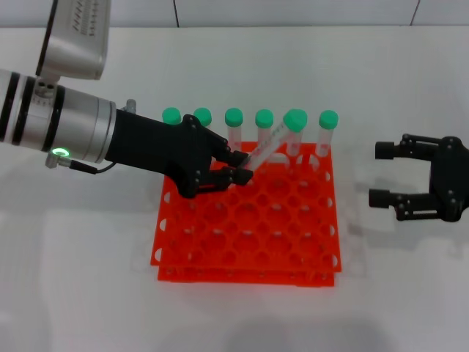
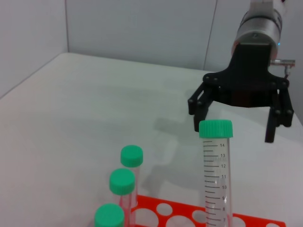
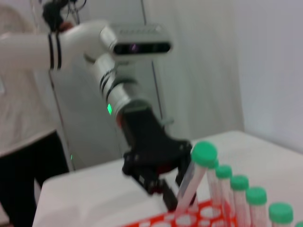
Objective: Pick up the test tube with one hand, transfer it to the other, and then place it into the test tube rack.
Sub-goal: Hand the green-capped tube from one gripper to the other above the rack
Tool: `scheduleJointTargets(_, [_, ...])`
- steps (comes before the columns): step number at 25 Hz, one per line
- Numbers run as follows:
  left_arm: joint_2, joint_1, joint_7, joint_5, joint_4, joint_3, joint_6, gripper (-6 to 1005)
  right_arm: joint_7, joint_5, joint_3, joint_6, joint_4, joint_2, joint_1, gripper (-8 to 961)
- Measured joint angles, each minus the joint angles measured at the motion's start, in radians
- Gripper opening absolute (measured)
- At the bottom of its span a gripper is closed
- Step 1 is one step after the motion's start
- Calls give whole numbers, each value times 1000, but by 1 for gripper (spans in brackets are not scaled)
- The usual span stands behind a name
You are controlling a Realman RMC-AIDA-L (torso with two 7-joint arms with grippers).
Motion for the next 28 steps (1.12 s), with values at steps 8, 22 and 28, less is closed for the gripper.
scheduleJointTargets(8, [-14, 21, 61, -19, -4, 0, -2, 202, -39, 99, 1, 36, 100, 20, 0, 762])
scheduleJointTargets(22, [-29, 28, 77, -20, -2, 0, -24, 203, -242, 262, 0, 21, 379, 35, 16, 757])
scheduleJointTargets(28, [-33, 26, 90, -20, -2, 1, -34, 204, -353, 292, 1, 23, 504, 46, 66, 755])
